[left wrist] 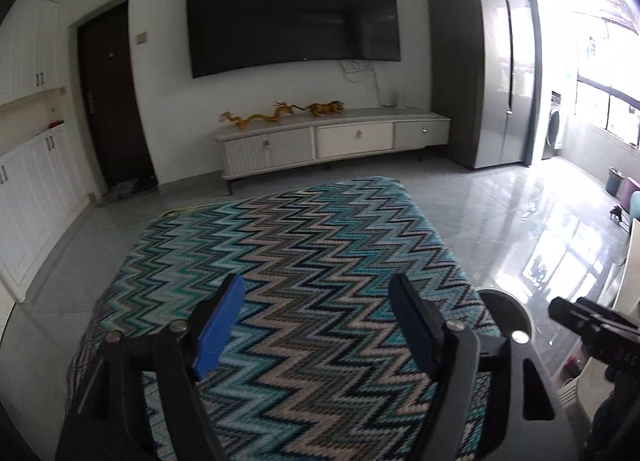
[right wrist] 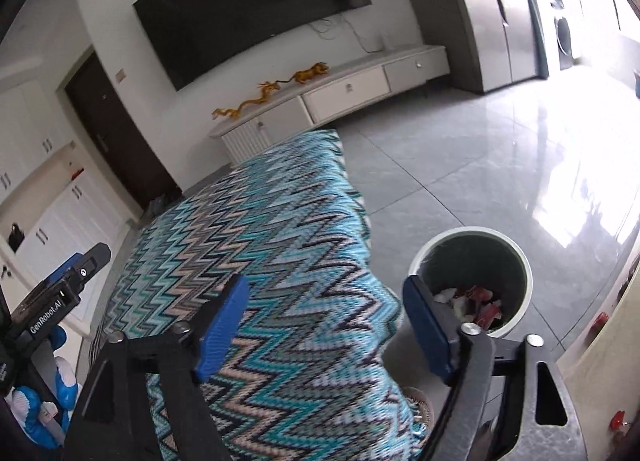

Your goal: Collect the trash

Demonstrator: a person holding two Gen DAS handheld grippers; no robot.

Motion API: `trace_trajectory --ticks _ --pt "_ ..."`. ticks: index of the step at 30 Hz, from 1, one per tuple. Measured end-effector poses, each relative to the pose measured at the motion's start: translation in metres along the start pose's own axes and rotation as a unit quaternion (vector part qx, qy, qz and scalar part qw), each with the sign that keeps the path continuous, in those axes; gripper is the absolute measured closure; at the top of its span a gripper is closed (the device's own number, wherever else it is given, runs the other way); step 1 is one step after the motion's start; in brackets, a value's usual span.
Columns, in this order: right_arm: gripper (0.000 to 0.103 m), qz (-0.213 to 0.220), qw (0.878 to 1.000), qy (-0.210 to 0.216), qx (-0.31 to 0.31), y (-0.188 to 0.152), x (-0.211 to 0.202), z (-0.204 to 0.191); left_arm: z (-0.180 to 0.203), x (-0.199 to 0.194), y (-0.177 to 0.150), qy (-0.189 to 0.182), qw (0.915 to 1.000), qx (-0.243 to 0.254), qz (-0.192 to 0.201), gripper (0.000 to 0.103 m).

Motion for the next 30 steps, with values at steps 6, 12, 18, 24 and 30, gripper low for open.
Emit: trace_trajectory --ticks 6,12,18,24,30 --pt "0.008 0.021 0.999 -0.025 -0.024 -0.007 -0.017 -0.015 -0.014 -0.016 -0.01 0.039 0.9992 -0.004 0.011 0.022" --pt "0.008 0.015 0.998 -0.043 -0.032 -0.013 -0.015 -0.017 -0.019 -0.017 -0.021 0.072 0.9973 -0.002 0.017 0.022" --pt "0.007 0.023 0.997 -0.068 -0.038 -0.013 -0.01 -0.02 -0.025 -0.015 -0.027 0.072 0.9971 -0.007 0.023 0.022" --pt "0.001 0.064 0.989 -0.116 -0.063 -0.01 -0.011 -0.023 -0.03 -0.004 -0.032 0.063 0.9979 -0.015 0.013 0.022" --pt "0.0 0.085 0.985 -0.136 -0.07 -0.007 -0.009 -0.023 -0.031 0.005 -0.036 0.061 0.998 -0.015 0.007 0.022"
Point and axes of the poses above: each gripper's, at about its wrist camera, not at the fingertips, and x roughly the way its jaws point, z to its right, y to its top, the point moved 3 cm from there along x, roughly the way its jaws point, and after that the axes turned 11 degrees about -y, right-handed, at the moved point
